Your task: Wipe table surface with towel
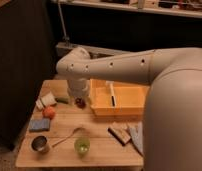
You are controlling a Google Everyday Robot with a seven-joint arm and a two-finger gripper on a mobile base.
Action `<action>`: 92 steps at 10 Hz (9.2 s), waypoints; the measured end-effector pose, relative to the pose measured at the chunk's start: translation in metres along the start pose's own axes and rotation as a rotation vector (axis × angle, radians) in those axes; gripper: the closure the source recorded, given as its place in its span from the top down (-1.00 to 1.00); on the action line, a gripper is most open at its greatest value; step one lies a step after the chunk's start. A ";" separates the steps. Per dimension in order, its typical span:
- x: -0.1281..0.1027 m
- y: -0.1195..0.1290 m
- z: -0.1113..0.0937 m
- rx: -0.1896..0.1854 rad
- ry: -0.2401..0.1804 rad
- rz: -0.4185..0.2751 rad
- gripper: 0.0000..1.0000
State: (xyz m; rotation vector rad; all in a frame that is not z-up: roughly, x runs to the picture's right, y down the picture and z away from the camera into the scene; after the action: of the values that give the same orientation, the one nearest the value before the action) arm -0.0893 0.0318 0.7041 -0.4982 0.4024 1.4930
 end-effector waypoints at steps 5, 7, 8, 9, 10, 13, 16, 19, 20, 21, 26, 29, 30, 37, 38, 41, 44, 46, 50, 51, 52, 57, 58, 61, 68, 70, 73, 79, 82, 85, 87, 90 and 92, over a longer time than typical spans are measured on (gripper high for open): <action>-0.064 -0.094 -0.081 0.011 -0.152 0.142 0.30; -0.047 -0.147 -0.089 0.017 -0.172 0.229 0.30; -0.036 -0.170 -0.088 0.016 -0.176 0.274 0.30; -0.026 -0.187 -0.088 0.017 -0.178 0.309 0.30; -0.011 -0.215 -0.086 0.021 -0.184 0.360 0.30; 0.032 -0.275 -0.087 0.030 -0.200 0.485 0.30; 0.075 -0.326 -0.098 0.069 -0.214 0.595 0.30; 0.077 -0.326 -0.098 0.069 -0.212 0.601 0.30; 0.078 -0.328 -0.098 0.071 -0.213 0.603 0.30; 0.077 -0.326 -0.098 0.070 -0.213 0.599 0.30; 0.077 -0.325 -0.097 0.070 -0.212 0.596 0.30; 0.077 -0.327 -0.089 0.073 -0.193 0.594 0.30; 0.079 -0.324 -0.074 0.066 -0.151 0.578 0.30; 0.177 -0.343 0.073 0.065 0.194 0.612 0.30; 0.199 -0.354 0.088 0.068 0.237 0.622 0.30; 0.240 -0.374 0.108 -0.011 0.327 0.684 0.30; 0.263 -0.380 0.109 -0.277 0.288 0.750 0.30; 0.257 -0.368 0.105 -0.368 0.243 0.696 0.30; 0.218 -0.351 0.116 -0.365 0.203 0.532 0.30; 0.210 -0.348 0.116 -0.373 0.180 0.482 0.30; 0.205 -0.344 0.115 -0.378 0.161 0.434 0.30; 0.198 -0.337 0.111 -0.373 0.126 0.395 0.30; 0.198 -0.337 0.111 -0.372 0.127 0.395 0.30; 0.198 -0.337 0.111 -0.373 0.129 0.394 0.30; 0.191 -0.303 0.090 -0.352 -0.028 0.093 0.30; 0.191 -0.303 0.091 -0.344 -0.034 0.087 0.30; 0.173 -0.286 0.113 -0.273 -0.118 0.016 0.30; 0.153 -0.300 0.140 -0.236 -0.168 -0.066 0.30; 0.164 -0.343 0.143 -0.230 -0.148 -0.103 0.30; 0.175 -0.349 0.141 -0.232 -0.142 -0.186 0.30; 0.194 -0.342 0.142 -0.253 -0.139 -0.243 0.30; 0.208 -0.326 0.144 -0.261 -0.136 -0.306 0.30; 0.207 -0.318 0.150 -0.260 -0.129 -0.320 0.30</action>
State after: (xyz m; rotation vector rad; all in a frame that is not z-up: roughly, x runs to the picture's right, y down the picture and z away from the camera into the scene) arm 0.2300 0.2838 0.7373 -0.6359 0.0222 1.2621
